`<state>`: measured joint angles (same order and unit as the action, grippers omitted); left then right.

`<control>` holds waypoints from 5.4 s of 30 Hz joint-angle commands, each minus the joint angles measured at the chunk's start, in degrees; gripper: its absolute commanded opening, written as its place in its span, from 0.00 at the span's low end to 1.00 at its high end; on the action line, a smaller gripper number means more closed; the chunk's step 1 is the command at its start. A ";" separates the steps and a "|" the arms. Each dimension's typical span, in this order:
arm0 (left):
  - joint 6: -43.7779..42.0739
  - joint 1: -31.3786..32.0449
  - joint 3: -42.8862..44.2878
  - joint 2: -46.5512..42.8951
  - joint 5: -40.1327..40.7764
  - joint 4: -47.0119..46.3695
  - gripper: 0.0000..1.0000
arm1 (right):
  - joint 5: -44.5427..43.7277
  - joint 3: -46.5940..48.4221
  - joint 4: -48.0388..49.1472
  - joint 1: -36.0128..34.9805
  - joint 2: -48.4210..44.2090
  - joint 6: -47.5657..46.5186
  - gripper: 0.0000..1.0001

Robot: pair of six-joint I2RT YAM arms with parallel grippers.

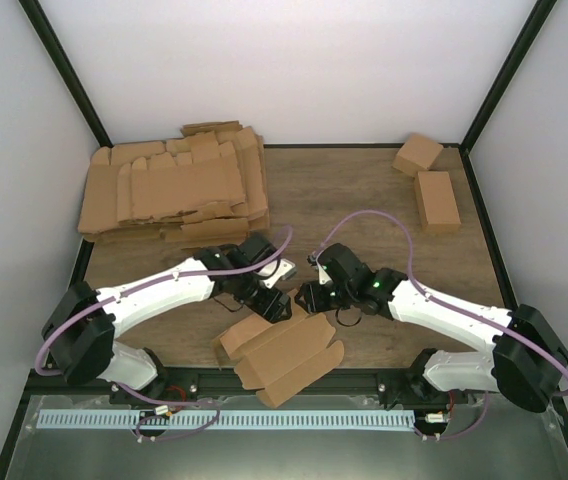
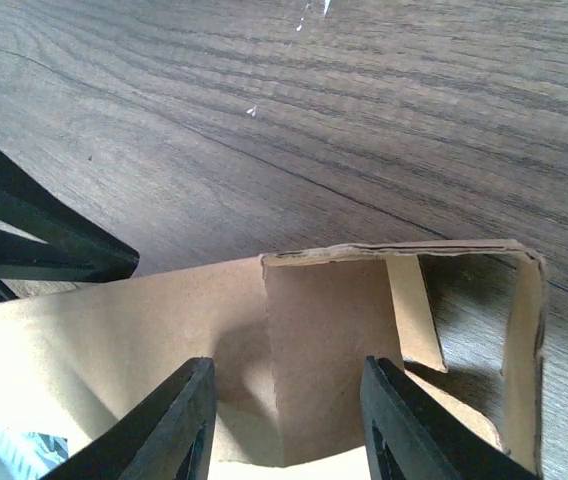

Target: Fold the paper box

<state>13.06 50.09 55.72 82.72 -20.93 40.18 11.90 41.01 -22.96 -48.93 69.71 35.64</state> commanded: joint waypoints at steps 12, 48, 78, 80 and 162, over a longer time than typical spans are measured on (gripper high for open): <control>-3.98 3.50 5.74 2.84 7.78 7.80 0.74 | -0.82 -0.43 0.90 0.15 0.23 0.18 0.42; -4.65 12.02 10.54 5.03 25.46 12.64 0.74 | -0.95 -0.01 1.73 0.16 0.06 1.18 0.41; -1.90 11.99 8.39 3.58 23.17 10.30 0.73 | -10.76 -0.04 -2.79 4.01 -4.16 -2.54 0.46; -1.90 11.97 8.44 3.43 22.34 9.90 0.72 | -9.46 -0.09 -2.54 4.01 -5.27 -2.48 0.47; -1.73 16.89 9.28 6.14 32.88 11.97 0.85 | 5.01 -5.26 7.35 4.01 -1.94 -1.19 0.34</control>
<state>10.15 66.02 64.05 88.47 8.88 52.01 16.58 34.54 -16.75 -45.12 67.94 34.33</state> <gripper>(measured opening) 0.875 0.342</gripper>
